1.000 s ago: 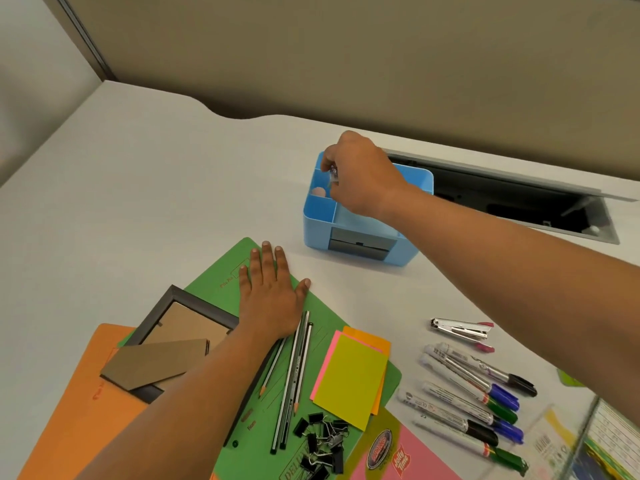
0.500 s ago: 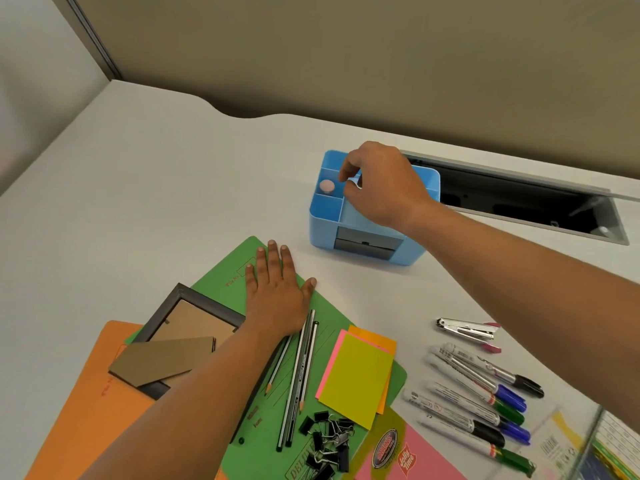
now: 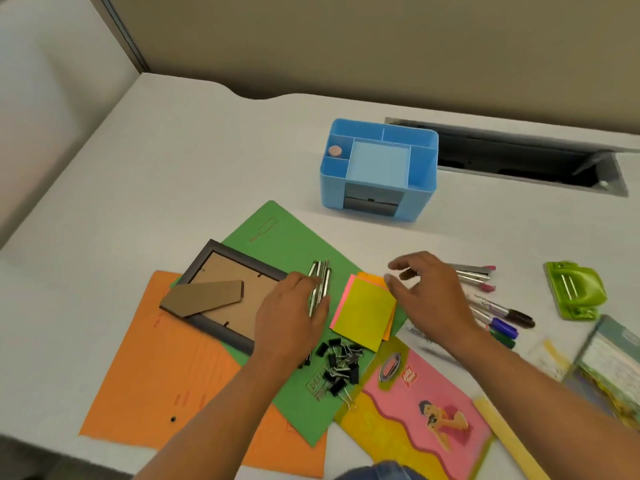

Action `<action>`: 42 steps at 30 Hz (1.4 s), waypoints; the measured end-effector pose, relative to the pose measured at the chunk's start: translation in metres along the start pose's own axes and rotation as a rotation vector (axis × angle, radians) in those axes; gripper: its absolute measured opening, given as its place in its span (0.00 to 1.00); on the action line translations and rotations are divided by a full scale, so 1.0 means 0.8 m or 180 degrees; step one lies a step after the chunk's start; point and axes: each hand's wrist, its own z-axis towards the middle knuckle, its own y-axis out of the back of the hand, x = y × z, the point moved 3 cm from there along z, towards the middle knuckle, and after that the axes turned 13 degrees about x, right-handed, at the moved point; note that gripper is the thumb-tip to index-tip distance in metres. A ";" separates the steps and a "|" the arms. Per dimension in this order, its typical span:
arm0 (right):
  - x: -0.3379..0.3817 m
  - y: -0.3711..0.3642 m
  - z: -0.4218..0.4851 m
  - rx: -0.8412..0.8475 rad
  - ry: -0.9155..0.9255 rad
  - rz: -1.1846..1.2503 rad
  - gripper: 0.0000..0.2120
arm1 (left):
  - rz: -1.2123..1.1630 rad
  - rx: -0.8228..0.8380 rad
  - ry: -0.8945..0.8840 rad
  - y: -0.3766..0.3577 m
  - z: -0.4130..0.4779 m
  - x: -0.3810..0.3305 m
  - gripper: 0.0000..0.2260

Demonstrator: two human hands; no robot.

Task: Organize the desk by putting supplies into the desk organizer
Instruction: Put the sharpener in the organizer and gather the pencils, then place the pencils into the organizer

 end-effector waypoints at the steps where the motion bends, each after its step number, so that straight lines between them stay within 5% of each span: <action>1: -0.006 -0.008 -0.014 0.0058 -0.0002 -0.0065 0.08 | 0.0010 0.0052 0.0044 -0.005 -0.012 0.002 0.13; 16: -0.020 -0.072 -0.078 0.0823 0.0079 -0.1306 0.20 | 0.0190 0.0194 0.0911 -0.006 -0.077 0.018 0.09; 21: -0.020 -0.076 -0.081 0.0828 0.0077 -0.1391 0.19 | 0.0382 0.0202 0.0792 0.007 -0.060 0.012 0.15; 29: -0.014 -0.079 -0.084 0.0875 0.0084 -0.1512 0.17 | 0.0979 0.0575 0.0821 0.013 0.013 -0.002 0.05; 35: -0.009 -0.081 -0.086 0.0864 0.0151 -0.1613 0.15 | 0.0697 0.0670 0.0853 0.007 0.036 -0.001 0.14; 42: -0.008 -0.080 -0.085 0.0852 0.0159 -0.1661 0.15 | 0.0656 0.0737 0.0847 0.013 0.054 -0.013 0.09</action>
